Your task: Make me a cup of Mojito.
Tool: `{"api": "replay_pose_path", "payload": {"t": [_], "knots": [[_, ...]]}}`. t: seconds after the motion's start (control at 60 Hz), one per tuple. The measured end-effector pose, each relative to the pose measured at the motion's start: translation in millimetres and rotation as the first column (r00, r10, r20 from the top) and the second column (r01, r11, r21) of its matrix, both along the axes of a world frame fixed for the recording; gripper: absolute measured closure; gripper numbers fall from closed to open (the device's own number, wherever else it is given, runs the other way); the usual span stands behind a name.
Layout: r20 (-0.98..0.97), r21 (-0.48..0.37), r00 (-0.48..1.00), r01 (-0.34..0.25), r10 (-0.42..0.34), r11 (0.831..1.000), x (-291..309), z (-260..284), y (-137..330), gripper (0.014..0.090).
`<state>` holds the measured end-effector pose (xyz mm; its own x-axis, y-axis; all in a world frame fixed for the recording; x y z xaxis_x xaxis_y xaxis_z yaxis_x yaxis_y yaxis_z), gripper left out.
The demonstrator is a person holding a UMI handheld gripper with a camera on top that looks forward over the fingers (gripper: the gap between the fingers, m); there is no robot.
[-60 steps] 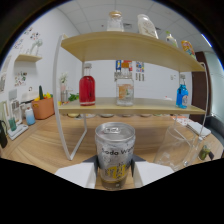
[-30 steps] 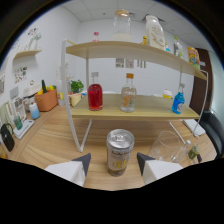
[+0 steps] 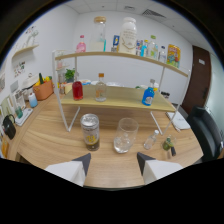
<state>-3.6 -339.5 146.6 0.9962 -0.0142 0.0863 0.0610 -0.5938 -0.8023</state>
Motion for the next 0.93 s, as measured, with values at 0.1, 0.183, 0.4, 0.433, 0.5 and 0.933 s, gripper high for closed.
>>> {"api": "replay_pose_path", "payload": {"t": [0.1,0.183,0.4,0.433,0.5,0.933], "knots": [[-0.003,-0.002,1.000,0.018,-0.018,1.000,22.9,2.7,-5.3,0.0189],[-0.009,-0.009,1.000,0.030,-0.030,1.000,37.9,1.8,-7.5,0.0187],[-0.044,-0.033,0.998,0.032,-0.034,0.999,53.7,-1.7,-8.2,0.0189],[-0.051,-0.040,0.998,0.030,-0.032,0.999,53.8,-3.0,-8.8,0.0190],[-0.057,-0.046,0.998,0.030,-0.033,0.998,54.9,-4.7,-10.1,0.0191],[-0.086,-0.059,0.996,0.024,-0.029,0.998,51.5,-5.2,-9.1,0.0186]]}}
